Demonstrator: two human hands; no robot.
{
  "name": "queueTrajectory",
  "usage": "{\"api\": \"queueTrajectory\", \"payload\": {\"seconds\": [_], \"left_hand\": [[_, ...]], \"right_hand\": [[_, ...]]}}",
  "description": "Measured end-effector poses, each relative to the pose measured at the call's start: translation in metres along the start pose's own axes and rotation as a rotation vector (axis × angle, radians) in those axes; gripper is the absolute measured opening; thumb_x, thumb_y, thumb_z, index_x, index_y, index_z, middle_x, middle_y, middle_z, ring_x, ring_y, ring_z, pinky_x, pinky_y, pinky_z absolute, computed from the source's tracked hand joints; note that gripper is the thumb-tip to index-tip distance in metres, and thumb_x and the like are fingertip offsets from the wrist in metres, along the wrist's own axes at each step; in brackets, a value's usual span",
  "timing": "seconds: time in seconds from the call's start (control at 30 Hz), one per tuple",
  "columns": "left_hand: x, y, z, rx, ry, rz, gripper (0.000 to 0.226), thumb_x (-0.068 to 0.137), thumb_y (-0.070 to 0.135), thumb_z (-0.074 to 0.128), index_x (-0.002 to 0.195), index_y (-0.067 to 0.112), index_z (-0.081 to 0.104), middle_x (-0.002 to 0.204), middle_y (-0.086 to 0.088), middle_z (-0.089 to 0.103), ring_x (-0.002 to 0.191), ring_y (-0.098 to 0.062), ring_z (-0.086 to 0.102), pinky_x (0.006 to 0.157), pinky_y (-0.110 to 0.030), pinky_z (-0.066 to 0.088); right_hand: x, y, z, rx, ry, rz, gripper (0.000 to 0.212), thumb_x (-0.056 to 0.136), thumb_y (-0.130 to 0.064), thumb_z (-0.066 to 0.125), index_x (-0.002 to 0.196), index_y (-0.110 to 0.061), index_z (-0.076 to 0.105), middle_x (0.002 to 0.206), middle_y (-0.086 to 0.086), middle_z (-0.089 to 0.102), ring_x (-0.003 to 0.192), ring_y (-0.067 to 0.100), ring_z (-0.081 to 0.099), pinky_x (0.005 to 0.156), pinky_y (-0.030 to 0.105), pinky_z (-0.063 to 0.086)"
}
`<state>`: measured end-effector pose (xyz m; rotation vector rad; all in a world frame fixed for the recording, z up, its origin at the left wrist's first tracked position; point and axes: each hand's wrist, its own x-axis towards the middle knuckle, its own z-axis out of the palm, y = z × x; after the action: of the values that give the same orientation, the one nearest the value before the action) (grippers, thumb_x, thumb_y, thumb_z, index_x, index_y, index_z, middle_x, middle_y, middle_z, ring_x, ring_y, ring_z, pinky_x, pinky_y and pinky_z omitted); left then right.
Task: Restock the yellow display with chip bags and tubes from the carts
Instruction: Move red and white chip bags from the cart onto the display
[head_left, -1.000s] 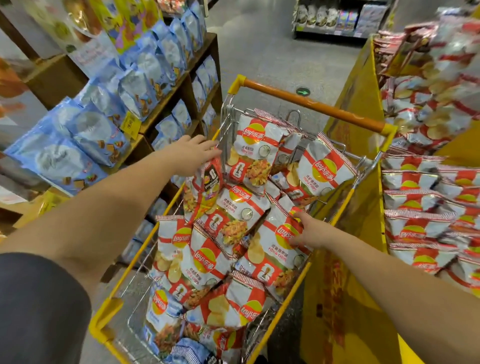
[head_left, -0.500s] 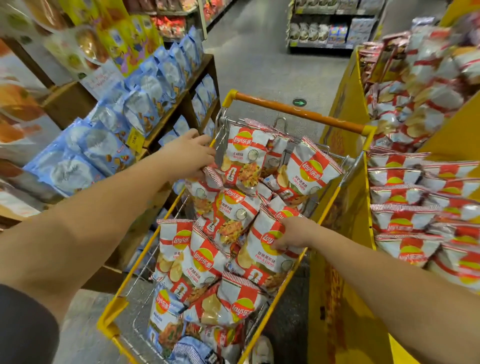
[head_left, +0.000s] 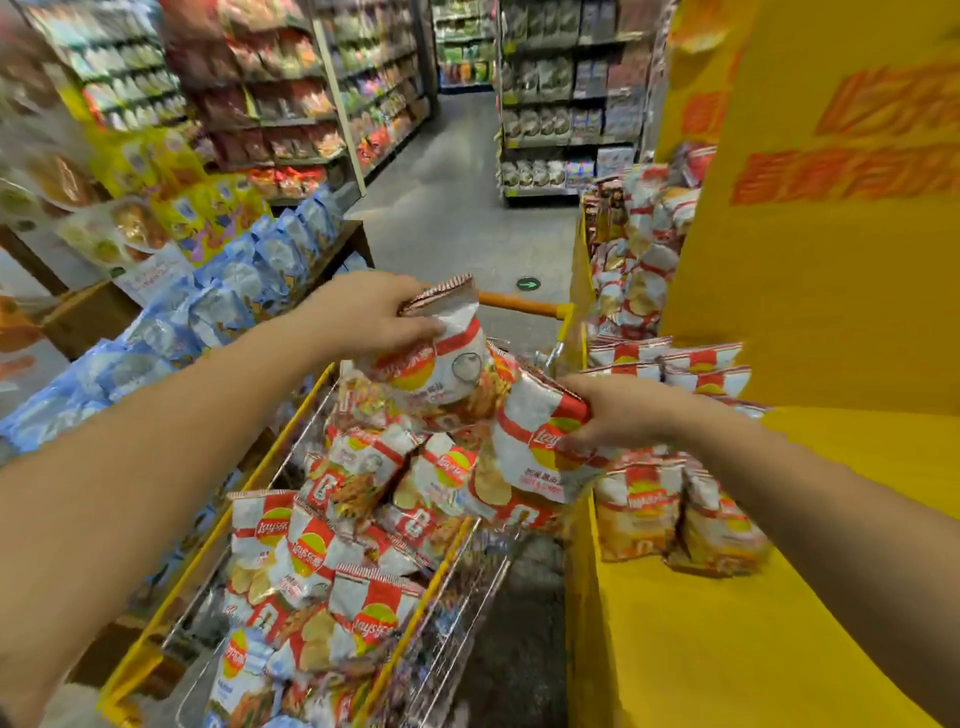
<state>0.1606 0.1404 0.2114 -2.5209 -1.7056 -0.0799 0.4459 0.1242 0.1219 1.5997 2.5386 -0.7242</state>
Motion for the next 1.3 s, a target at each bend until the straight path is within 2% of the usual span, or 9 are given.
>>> {"api": "queueTrajectory", "payload": {"seconds": [0.1,0.2,0.27,0.4,0.57,0.77,0.9,1.07,1.3], "left_hand": [[0.015,0.064,0.007,-0.065,0.052,0.054,0.074,0.077,0.076,0.031,0.112,0.018,0.059,0.085,-0.003,0.062,0.093,-0.031,0.062,0.072,-0.037,0.048],[0.03,0.132,0.026,-0.107,0.025,0.094,0.054,0.091,0.062,0.048,0.123,0.019,0.053,0.111,-0.013,0.065,0.104,-0.034,0.06,0.078,-0.037,0.046],[0.036,0.177,0.04,-0.11,-0.013,0.109,0.052,0.089,0.059,0.053,0.12,0.018,0.052,0.111,-0.011,0.065,0.104,-0.033,0.06,0.074,-0.037,0.046],[0.044,0.26,0.085,-0.123,-0.103,0.153,0.061,0.084,0.069,0.053,0.126,0.025,0.048,0.112,-0.003,0.066,0.101,-0.027,0.062,0.07,-0.033,0.045],[0.047,0.318,0.15,-0.096,-0.148,0.237,0.056,0.087,0.067,0.051,0.123,0.025,0.049,0.105,-0.002,0.068,0.095,-0.025,0.064,0.062,-0.032,0.046],[0.038,0.336,0.225,-0.056,-0.266,0.217,0.049,0.09,0.064,0.049,0.115,0.022,0.049,0.092,-0.001,0.066,0.08,-0.023,0.065,0.057,-0.035,0.052],[0.032,0.332,0.258,-0.032,-0.266,0.216,0.049,0.091,0.056,0.054,0.126,0.022,0.047,0.105,-0.002,0.067,0.092,-0.026,0.066,0.062,-0.034,0.046],[0.03,0.319,0.292,0.009,-0.235,0.188,0.054,0.092,0.054,0.052,0.134,0.022,0.044,0.116,-0.001,0.064,0.101,-0.023,0.064,0.066,-0.034,0.051],[0.044,0.296,0.314,-0.007,-0.249,0.121,0.058,0.087,0.068,0.048,0.116,0.017,0.048,0.098,-0.003,0.064,0.088,-0.025,0.064,0.064,-0.034,0.045]], "right_hand": [[-0.057,0.048,-0.011,-0.091,-0.006,0.051,0.054,0.076,-0.052,0.074,0.117,-0.03,0.048,0.114,-0.005,0.061,0.092,0.016,0.053,0.075,0.031,0.044],[-0.101,0.095,-0.006,-0.182,-0.051,0.135,0.064,0.07,-0.057,0.075,0.123,-0.032,0.048,0.118,-0.004,0.061,0.094,0.018,0.054,0.08,0.033,0.048],[-0.125,0.123,0.003,-0.177,-0.102,0.207,0.067,0.068,-0.059,0.075,0.124,-0.032,0.049,0.12,-0.003,0.062,0.097,0.02,0.057,0.082,0.033,0.05],[-0.171,0.175,0.028,-0.199,-0.194,0.315,0.042,0.075,-0.056,0.072,0.104,-0.036,0.05,0.11,-0.006,0.064,0.086,0.017,0.054,0.07,0.029,0.046],[-0.186,0.219,0.067,-0.268,-0.231,0.348,0.04,0.078,-0.052,0.068,0.109,-0.031,0.056,0.107,-0.004,0.062,0.088,0.019,0.056,0.068,0.03,0.046],[-0.17,0.253,0.123,-0.317,-0.217,0.273,0.039,0.081,-0.052,0.064,0.112,-0.029,0.055,0.106,-0.001,0.065,0.098,0.024,0.061,0.074,0.033,0.048],[-0.153,0.265,0.152,-0.346,-0.16,0.19,0.029,0.084,-0.04,0.061,0.11,-0.033,0.052,0.102,-0.003,0.065,0.101,0.023,0.061,0.092,0.039,0.041],[-0.123,0.275,0.172,-0.371,-0.121,0.128,0.031,0.087,-0.036,0.059,0.117,-0.029,0.054,0.111,-0.003,0.064,0.107,0.022,0.059,0.094,0.039,0.041],[-0.083,0.285,0.179,-0.397,-0.033,0.101,0.044,0.083,-0.04,0.063,0.125,-0.031,0.054,0.123,-0.004,0.063,0.117,0.021,0.055,0.096,0.037,0.037]]}}
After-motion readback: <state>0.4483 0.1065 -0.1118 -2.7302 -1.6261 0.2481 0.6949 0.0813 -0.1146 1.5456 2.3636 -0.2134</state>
